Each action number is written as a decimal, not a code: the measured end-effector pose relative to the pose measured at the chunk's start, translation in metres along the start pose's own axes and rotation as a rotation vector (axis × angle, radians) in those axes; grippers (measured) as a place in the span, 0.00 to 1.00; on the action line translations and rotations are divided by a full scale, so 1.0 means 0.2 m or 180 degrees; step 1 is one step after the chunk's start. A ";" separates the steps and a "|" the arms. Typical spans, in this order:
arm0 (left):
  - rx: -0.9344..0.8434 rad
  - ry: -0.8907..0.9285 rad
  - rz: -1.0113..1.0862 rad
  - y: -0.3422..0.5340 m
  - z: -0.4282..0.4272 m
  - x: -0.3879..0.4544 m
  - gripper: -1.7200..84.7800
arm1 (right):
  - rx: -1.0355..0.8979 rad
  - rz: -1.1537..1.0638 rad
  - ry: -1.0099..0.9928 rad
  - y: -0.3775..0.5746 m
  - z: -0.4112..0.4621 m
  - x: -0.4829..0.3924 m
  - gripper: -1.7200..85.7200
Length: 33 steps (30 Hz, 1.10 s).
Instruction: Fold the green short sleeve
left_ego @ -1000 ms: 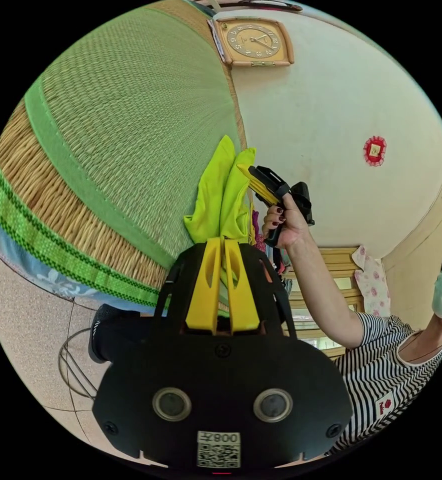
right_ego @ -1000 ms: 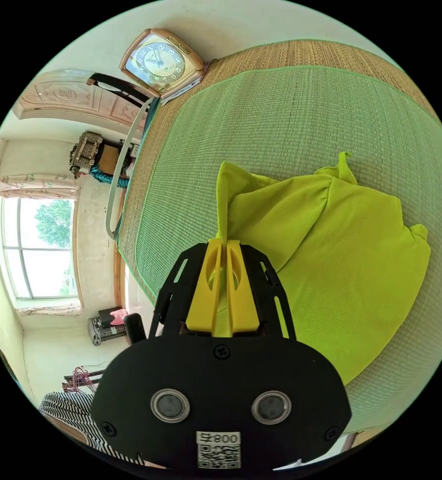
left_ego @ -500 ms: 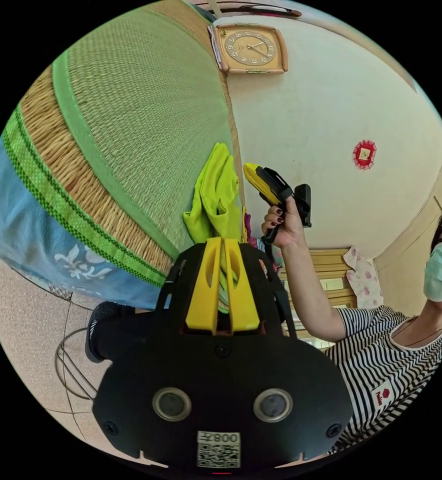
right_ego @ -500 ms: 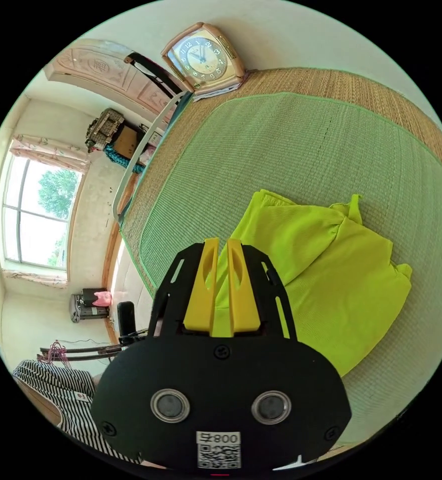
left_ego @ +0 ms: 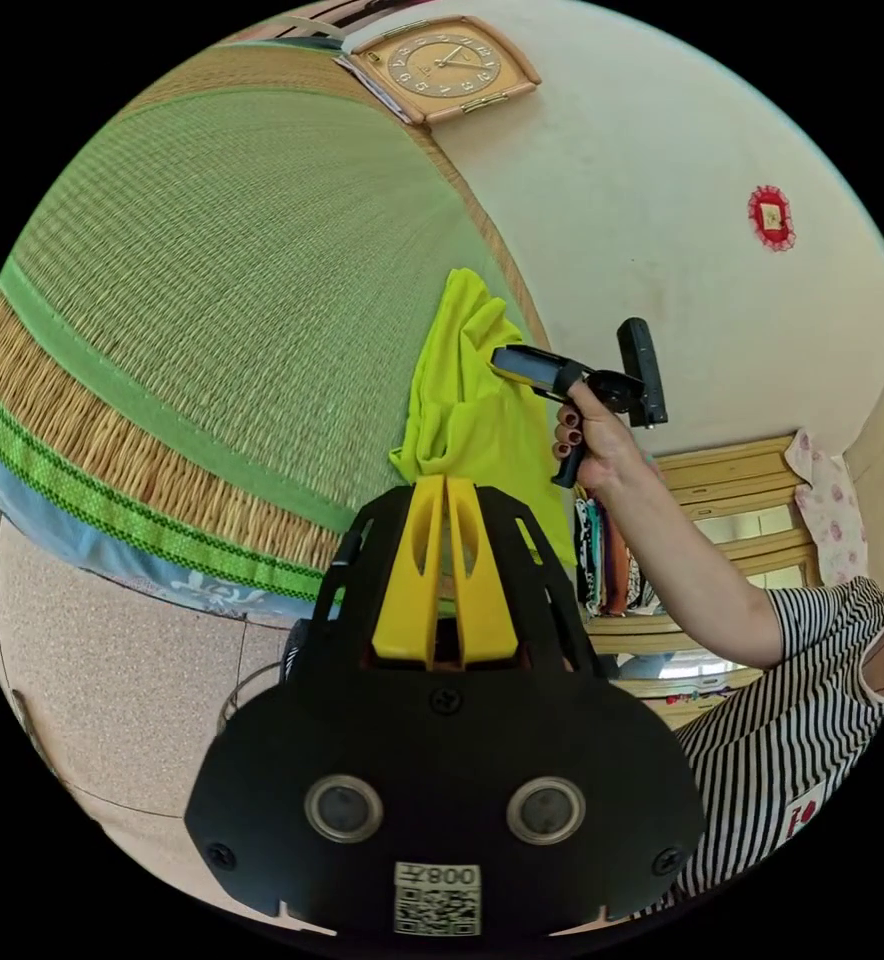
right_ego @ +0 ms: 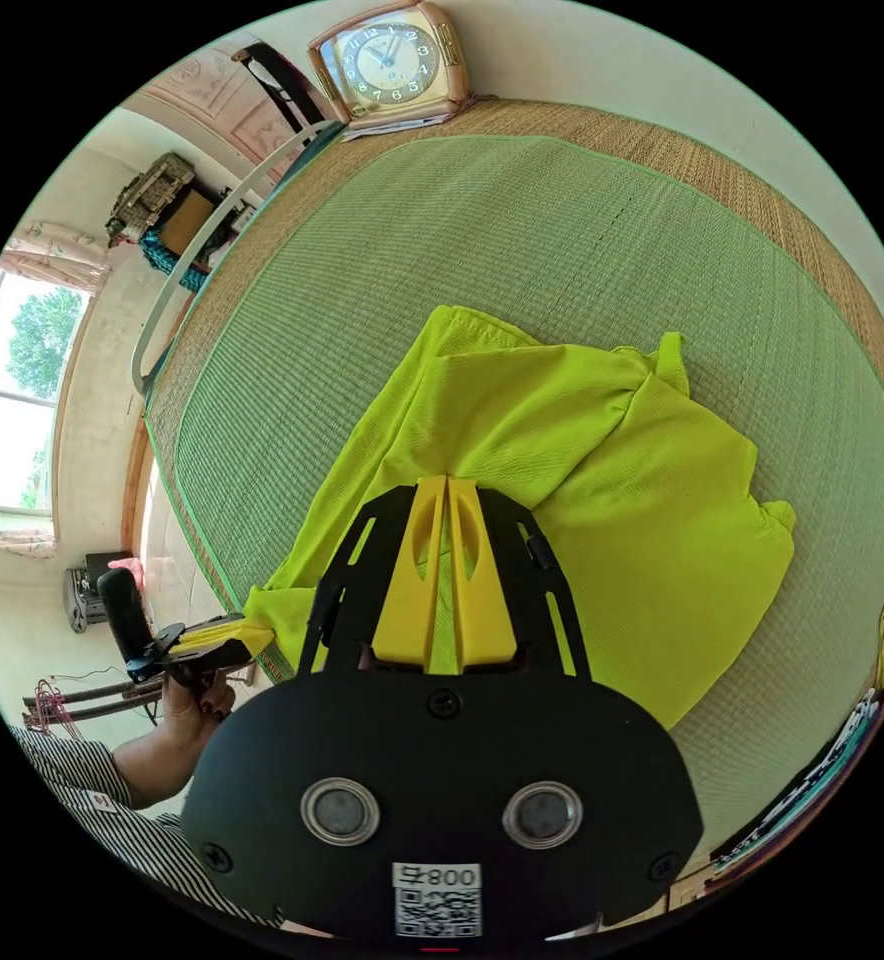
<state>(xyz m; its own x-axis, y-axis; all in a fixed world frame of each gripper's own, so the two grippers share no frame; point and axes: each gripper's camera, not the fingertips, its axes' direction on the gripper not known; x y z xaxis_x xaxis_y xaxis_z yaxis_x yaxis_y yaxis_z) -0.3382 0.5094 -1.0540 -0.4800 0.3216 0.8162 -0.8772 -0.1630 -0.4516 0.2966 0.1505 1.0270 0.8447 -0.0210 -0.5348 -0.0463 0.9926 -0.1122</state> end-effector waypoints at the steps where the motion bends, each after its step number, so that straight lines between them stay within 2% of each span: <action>1: 0.0042 0.0091 -0.0015 0.01 -0.01 0.00 0.02 | -0.0023 -0.0008 -0.0035 -0.01 0.01 0.01 0.02; 6: 0.0083 0.0151 0.0147 0.03 -0.03 0.07 0.02 | 0.0241 -0.0028 -0.0025 -0.02 -0.04 0.00 0.02; 11: -0.0079 -0.0342 0.0368 0.03 0.04 0.15 0.02 | -0.0028 -0.0091 0.0194 -0.09 0.13 -0.01 0.02; 14: -0.0148 -0.0506 0.0429 0.05 0.07 0.18 0.02 | 0.0048 -0.0118 0.0211 -0.07 0.17 -0.02 0.02; 20: -0.0163 -0.0408 0.0539 0.11 0.07 0.24 0.02 | 0.0088 -0.0077 0.0025 -0.02 0.10 0.03 0.02; 25: -0.0343 -0.0364 0.0782 0.16 0.12 0.34 0.03 | 0.0353 -0.0031 -0.0496 0.27 -0.10 0.13 0.02; 33: -0.0934 -0.0152 0.1387 0.26 0.41 0.62 0.05 | 0.0224 0.0263 -0.0697 1.04 -0.16 0.22 0.05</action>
<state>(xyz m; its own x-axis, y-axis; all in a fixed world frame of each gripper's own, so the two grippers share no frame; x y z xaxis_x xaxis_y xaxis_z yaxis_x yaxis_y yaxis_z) -0.4441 0.4648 -0.9473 -0.8055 0.2384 0.5426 -0.5590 -0.0018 -0.8292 0.3069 0.3522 0.9541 0.9354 0.0794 -0.3447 -0.0893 0.9959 -0.0129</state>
